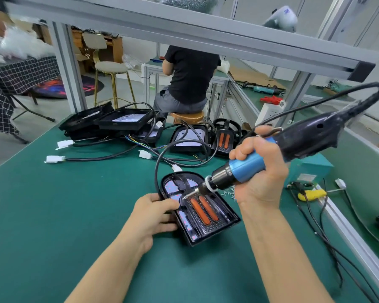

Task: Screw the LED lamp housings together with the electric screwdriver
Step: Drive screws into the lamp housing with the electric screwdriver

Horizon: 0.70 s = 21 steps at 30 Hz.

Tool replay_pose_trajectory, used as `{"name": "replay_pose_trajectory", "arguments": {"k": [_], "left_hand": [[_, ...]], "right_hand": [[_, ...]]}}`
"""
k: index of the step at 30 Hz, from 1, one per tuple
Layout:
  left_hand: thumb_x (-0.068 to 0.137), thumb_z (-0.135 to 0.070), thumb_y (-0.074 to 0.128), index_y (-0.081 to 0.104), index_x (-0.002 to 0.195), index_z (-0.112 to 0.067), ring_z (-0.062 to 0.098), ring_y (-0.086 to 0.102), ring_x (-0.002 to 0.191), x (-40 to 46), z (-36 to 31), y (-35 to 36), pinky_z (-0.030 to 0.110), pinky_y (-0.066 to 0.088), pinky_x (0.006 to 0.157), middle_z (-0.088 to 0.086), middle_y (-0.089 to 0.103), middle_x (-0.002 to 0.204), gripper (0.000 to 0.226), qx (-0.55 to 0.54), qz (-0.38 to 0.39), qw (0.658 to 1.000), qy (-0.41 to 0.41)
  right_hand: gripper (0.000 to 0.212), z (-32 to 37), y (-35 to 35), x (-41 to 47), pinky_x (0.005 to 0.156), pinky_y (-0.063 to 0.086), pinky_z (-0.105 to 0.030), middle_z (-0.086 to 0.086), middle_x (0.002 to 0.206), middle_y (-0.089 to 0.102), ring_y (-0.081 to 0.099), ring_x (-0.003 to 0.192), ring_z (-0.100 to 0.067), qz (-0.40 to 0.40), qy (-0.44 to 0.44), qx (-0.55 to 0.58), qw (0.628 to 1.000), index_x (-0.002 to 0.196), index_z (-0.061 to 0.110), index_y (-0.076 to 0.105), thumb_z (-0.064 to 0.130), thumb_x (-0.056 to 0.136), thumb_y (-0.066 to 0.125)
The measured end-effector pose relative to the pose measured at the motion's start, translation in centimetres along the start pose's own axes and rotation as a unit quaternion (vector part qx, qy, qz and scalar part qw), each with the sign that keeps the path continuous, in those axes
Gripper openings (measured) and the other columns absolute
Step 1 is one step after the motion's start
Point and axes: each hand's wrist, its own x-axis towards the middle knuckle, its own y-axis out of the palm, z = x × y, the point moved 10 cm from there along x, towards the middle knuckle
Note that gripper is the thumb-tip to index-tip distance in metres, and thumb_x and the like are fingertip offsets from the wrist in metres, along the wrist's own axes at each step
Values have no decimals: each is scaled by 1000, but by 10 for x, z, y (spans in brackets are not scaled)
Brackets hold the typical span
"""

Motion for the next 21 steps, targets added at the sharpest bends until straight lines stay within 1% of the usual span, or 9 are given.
{"name": "replay_pose_trajectory", "arguments": {"k": [4,6,8,9,12,15,17,19,21], "left_hand": [[80,-1,65,59,110,-5,23,70,67,0,3,-1,35,58,59,9,75,89,31,-20,14,1000,11],[79,0,66,57,113,-5,26,71,71,0,4,-3,40,59,65,12,74,95,36,-32,18,999,15],[79,1,65,55,116,-7,27,71,73,2,2,-7,43,59,69,12,74,94,39,-43,15,999,23],[79,2,65,54,116,-8,25,71,71,3,1,-9,42,59,68,11,74,91,39,-48,12,998,29],[80,2,64,52,119,-7,23,70,67,4,-2,-14,39,58,63,10,75,87,42,-70,-8,997,42],[81,1,65,51,120,-8,21,70,64,5,-2,-16,33,55,55,9,75,84,43,-84,-24,995,50],[80,0,65,52,119,-9,19,70,62,6,-2,-15,32,55,53,7,75,81,41,-86,-29,994,55],[80,0,65,52,117,-9,17,69,60,6,-2,-15,32,55,52,5,75,77,40,-86,-32,994,60],[80,0,66,52,115,-10,16,69,59,5,-3,-14,31,54,51,3,74,75,39,-86,-32,994,63]], "right_hand": [[23,-8,6,0,55,40,-27,2,48,49,47,45,-14,13,-5,-28,1000,85,15,54,7,64,60],[23,-12,3,-3,55,39,-27,2,48,49,46,45,-13,11,12,-25,1000,86,14,53,8,64,59],[15,-12,-4,-6,55,38,-27,2,49,48,45,45,-13,4,30,-14,999,81,15,56,6,70,53],[14,-10,-8,-8,55,38,-27,3,50,48,44,45,-12,0,39,-5,999,79,17,57,7,71,50],[17,-1,-12,-11,53,40,-23,5,48,46,41,45,-11,6,58,11,998,88,15,51,10,72,46],[18,10,-11,-14,53,40,-22,5,47,46,40,45,-11,28,50,-7,998,89,14,49,10,73,43],[17,13,-8,-17,52,40,-22,5,47,47,41,45,-11,50,43,-22,998,89,13,48,9,74,42],[19,12,-3,-20,52,41,-23,5,47,48,43,44,-12,71,38,-39,996,90,12,47,8,72,46],[26,10,1,-22,52,42,-23,4,47,48,45,43,-12,87,38,-41,995,90,11,47,11,65,54]]}}
